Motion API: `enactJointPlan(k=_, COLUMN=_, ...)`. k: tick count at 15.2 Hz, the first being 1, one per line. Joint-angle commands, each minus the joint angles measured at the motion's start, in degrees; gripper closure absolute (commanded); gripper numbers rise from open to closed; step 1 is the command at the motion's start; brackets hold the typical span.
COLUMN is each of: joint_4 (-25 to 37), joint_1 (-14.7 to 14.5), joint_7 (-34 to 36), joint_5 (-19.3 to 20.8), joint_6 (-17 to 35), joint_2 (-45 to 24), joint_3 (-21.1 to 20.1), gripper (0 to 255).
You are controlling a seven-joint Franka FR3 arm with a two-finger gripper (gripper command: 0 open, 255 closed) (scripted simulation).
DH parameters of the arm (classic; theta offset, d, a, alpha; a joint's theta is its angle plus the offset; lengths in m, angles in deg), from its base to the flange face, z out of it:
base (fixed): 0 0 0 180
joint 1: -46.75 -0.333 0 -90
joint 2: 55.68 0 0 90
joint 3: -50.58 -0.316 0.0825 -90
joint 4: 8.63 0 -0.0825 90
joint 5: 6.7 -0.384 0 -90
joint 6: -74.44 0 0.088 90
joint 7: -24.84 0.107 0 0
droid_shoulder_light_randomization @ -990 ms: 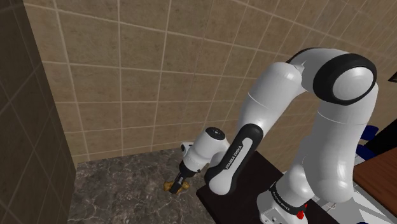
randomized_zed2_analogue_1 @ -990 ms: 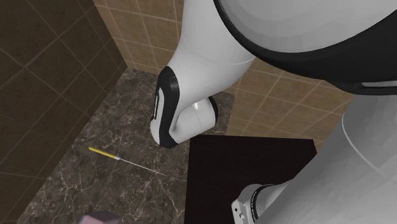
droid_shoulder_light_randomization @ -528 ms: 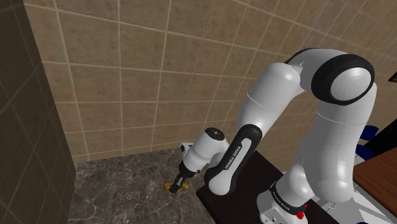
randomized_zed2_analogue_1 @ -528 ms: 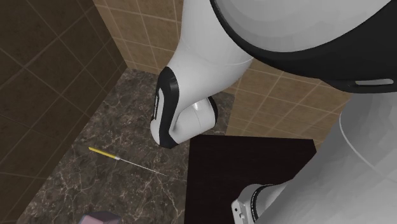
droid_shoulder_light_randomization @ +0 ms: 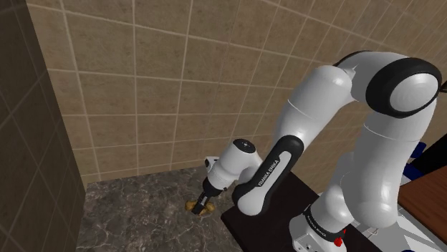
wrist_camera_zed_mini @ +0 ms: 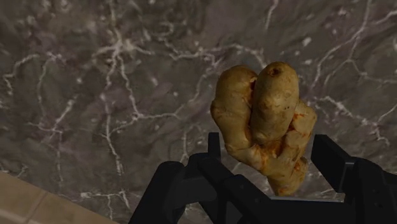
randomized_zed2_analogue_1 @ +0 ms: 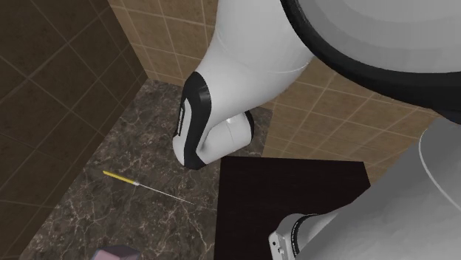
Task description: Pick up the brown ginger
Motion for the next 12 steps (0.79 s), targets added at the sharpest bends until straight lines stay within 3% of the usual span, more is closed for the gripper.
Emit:
enactJointPlan(k=1, joint_4=-0.5, joint_1=0.4, joint_7=0.2, joint_5=-0.2, joint_6=-2.0, joint_2=2.5, joint_3=-0.6, gripper=255)
enactJointPlan(k=12, joint_4=-1.8, joint_1=2.8, joint_7=-0.8, joint_5=-2.9, joint_6=-10.7, joint_2=12.6, joint_3=-3.6, gripper=255)
